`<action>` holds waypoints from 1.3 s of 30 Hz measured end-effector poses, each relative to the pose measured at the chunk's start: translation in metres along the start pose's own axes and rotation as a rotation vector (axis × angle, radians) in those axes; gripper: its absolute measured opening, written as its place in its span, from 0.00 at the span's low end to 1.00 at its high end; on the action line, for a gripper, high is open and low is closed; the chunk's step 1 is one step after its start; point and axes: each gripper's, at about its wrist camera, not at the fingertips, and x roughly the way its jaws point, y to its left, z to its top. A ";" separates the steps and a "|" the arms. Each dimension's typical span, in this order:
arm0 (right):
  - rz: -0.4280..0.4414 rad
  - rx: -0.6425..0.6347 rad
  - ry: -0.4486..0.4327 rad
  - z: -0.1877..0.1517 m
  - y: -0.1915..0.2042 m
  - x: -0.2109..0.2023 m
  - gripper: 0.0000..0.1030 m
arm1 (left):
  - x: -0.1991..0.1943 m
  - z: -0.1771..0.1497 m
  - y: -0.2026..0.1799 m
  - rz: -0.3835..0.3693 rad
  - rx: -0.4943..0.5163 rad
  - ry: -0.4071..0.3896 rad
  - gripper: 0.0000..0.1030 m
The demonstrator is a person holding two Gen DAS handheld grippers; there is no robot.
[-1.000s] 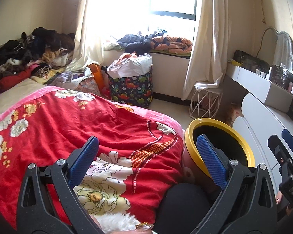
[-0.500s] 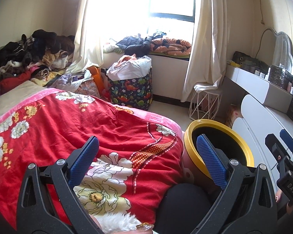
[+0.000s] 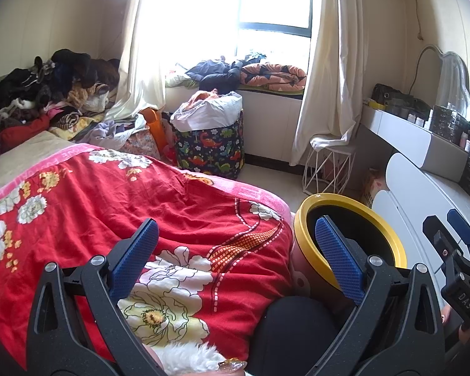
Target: Collect trash
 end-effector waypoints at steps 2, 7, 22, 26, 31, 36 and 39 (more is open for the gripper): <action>-0.001 -0.002 0.003 0.000 0.000 0.001 0.94 | 0.000 0.000 0.000 0.002 -0.001 0.001 0.89; 0.000 -0.002 0.004 -0.001 0.000 0.000 0.94 | 0.000 0.000 0.000 0.002 0.000 0.000 0.89; 0.001 -0.001 0.004 -0.001 -0.002 0.000 0.94 | -0.001 -0.001 0.000 0.001 -0.001 -0.002 0.89; 0.000 -0.001 0.004 -0.001 -0.002 0.000 0.94 | -0.001 -0.002 0.000 0.001 0.000 -0.002 0.89; 0.000 -0.001 0.003 -0.001 -0.002 0.000 0.94 | -0.001 -0.002 0.000 0.001 -0.001 -0.003 0.89; 0.001 -0.002 0.006 -0.001 -0.002 0.001 0.94 | -0.001 -0.002 0.000 0.001 -0.001 -0.002 0.89; -0.001 -0.002 0.007 -0.002 -0.003 0.000 0.94 | -0.002 -0.003 0.000 0.001 0.000 -0.003 0.89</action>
